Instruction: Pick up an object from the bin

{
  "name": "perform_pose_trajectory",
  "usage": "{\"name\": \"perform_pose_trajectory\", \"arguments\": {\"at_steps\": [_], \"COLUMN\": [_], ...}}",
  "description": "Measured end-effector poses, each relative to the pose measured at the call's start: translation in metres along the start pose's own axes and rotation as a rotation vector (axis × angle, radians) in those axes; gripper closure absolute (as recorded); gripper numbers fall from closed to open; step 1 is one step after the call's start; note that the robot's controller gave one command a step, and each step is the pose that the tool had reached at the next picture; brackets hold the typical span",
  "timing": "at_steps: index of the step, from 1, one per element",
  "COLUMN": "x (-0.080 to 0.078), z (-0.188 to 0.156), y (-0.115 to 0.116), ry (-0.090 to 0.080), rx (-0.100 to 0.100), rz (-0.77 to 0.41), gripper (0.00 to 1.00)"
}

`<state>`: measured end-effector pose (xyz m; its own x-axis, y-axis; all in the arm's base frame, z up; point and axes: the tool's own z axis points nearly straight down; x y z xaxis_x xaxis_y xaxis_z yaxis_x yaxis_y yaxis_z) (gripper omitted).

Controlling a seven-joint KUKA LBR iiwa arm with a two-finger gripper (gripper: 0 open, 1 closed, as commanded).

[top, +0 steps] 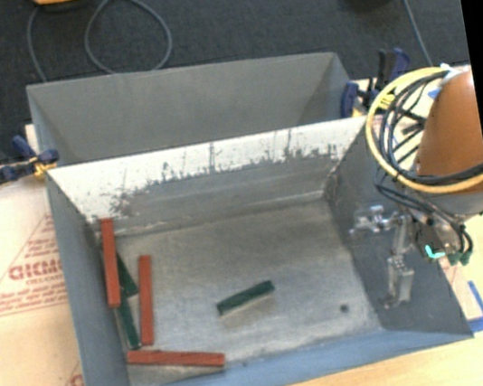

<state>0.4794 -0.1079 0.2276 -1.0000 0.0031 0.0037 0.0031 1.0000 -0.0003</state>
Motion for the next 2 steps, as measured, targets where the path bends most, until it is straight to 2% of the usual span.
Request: {"name": "perform_pose_trajectory", "arguments": {"at_steps": [1, 2], "x": [-0.007, -0.056], "z": [0.107, 0.136], "y": [0.076, 0.14], "ry": [0.001, -0.008], "rx": [-0.003, -0.004], "rz": [0.003, 0.095], "gripper": [0.0, 0.0]}}
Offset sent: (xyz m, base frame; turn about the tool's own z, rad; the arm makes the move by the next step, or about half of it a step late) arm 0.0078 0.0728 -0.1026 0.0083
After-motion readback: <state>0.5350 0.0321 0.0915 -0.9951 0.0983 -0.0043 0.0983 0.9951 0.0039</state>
